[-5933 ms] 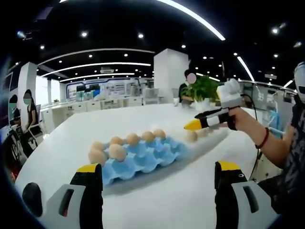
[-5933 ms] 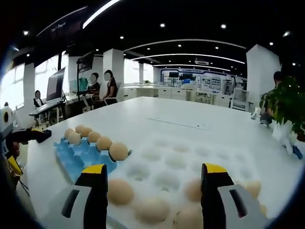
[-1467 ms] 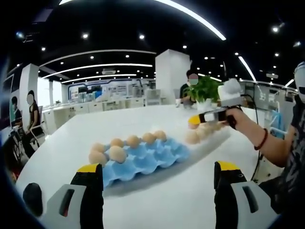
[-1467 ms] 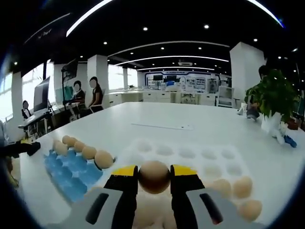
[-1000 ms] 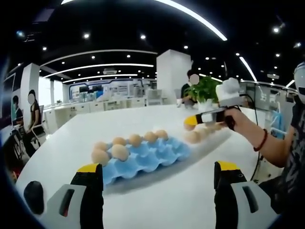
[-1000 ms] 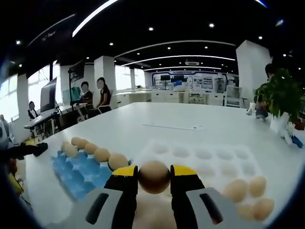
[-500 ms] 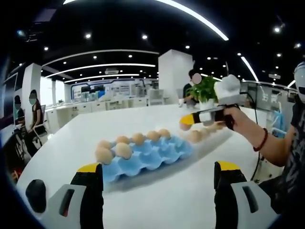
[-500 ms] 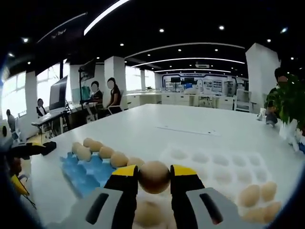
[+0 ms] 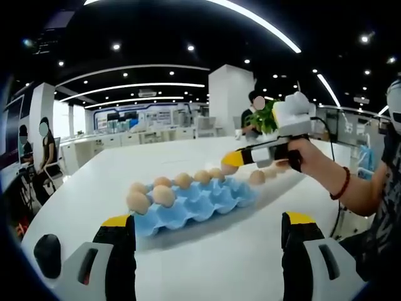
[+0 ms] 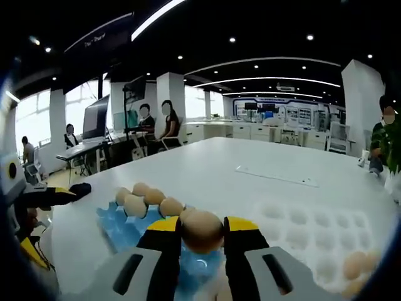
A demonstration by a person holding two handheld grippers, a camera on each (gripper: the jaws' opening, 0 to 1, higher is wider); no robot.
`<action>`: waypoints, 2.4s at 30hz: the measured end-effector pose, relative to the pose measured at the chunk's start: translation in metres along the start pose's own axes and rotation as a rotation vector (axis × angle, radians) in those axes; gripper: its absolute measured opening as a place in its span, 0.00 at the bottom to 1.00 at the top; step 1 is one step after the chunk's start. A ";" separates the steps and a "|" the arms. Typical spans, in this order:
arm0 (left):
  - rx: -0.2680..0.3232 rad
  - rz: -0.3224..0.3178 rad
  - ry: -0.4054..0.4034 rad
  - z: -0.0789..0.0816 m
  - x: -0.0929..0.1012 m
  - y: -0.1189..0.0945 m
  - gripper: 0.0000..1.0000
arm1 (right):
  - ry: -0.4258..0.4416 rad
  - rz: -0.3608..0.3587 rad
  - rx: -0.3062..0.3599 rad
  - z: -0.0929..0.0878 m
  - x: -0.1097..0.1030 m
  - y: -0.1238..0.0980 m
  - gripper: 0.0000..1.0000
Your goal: Place the egg into an empty slot of the egg tray after lifting it from the table, then release the egg inside the slot.
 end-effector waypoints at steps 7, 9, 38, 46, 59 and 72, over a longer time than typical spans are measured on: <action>-0.002 0.007 -0.001 -0.001 -0.004 -0.003 0.99 | -0.017 0.038 -0.006 0.004 -0.016 0.013 0.27; 0.000 0.009 -0.004 0.000 -0.005 -0.003 0.99 | -0.017 0.043 -0.009 0.004 -0.017 0.016 0.27; -0.012 0.011 -0.008 -0.005 -0.013 -0.003 0.99 | -0.050 0.196 -0.020 -0.006 -0.069 0.057 0.27; -0.014 0.011 -0.010 -0.006 -0.016 -0.001 0.98 | -0.048 0.207 -0.037 -0.017 -0.072 0.061 0.27; -0.018 0.018 -0.015 -0.007 -0.019 -0.002 0.98 | -0.064 0.195 -0.061 -0.028 -0.072 0.067 0.28; -0.015 0.011 -0.011 -0.006 -0.016 -0.001 0.99 | -0.072 0.222 -0.033 -0.029 -0.074 0.065 0.30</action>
Point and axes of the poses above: the point that each gripper's makers call its tool centre point, and the gripper's own axes: y roughly forward along the fingers, x roughly to its right, z roughly out of its top, the point moved 1 cm from there along -y, roughly backward along the fingers, and after that the axes turned 4 degrees about z, right-handed, at the moved point
